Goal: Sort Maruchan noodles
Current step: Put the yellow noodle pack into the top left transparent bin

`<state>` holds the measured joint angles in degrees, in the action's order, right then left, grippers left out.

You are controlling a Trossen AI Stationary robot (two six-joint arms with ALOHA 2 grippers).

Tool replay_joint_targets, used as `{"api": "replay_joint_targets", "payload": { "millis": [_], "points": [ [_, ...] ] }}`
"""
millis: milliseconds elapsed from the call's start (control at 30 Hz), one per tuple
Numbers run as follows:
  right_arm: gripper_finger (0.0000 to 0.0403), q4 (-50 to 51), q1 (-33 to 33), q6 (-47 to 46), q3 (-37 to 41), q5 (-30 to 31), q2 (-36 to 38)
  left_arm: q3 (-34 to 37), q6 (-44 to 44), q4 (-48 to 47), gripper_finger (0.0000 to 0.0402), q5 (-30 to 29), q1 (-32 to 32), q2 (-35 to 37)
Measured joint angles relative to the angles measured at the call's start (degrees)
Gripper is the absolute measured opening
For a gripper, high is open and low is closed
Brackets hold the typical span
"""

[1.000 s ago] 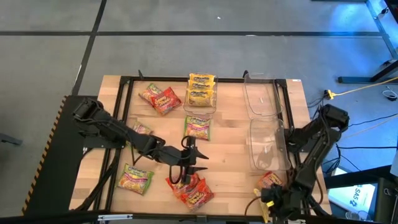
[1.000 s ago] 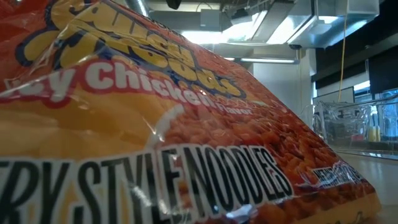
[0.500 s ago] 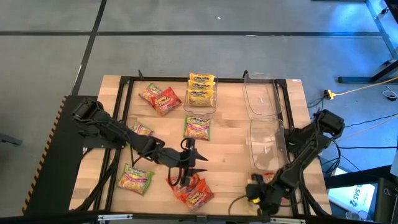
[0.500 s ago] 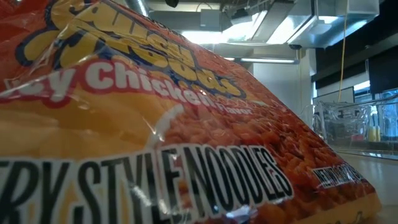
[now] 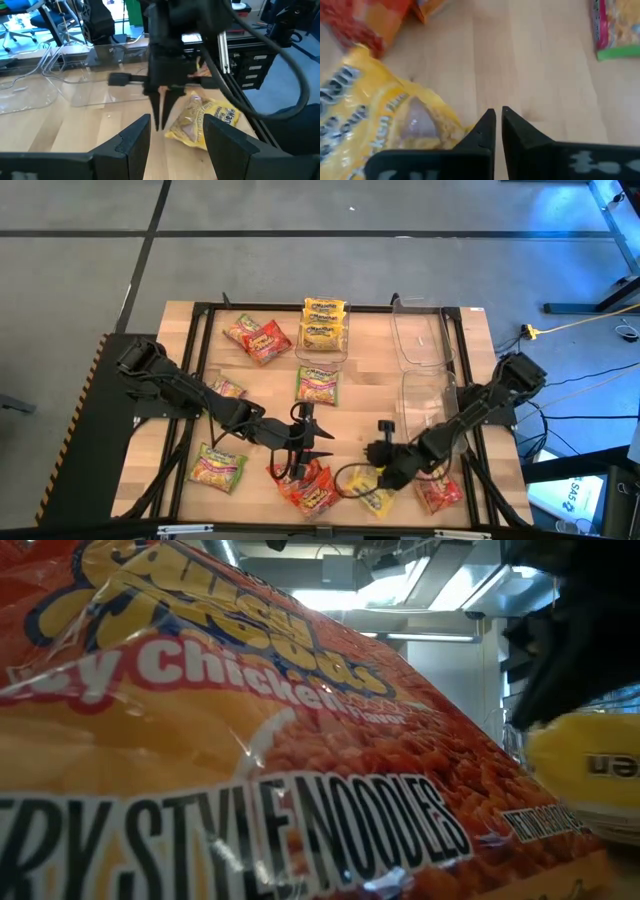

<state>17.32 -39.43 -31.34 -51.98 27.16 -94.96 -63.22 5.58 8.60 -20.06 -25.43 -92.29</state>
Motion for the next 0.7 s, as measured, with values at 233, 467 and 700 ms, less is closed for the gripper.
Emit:
{"api": "replay_joint_targets", "payload": {
  "millis": [233,467,700],
  "points": [
    [0.0007,9.86,-4.39,-6.07,-5.98,-12.49,7.07,0.0,0.02,0.02,0.0174,0.31,0.0,0.0],
    [0.0016,8.72,-9.81,-16.6,-4.46,-12.83,5.92,-0.07,-0.13,6.58,0.0174,6.7,-0.07,-4.77],
    [0.0083,-1.37,-9.3,-11.85,-3.29,-14.39,-0.68,-0.07,1.41,11.12,0.0174,7.6,-0.07,-11.08]
  ]
}}
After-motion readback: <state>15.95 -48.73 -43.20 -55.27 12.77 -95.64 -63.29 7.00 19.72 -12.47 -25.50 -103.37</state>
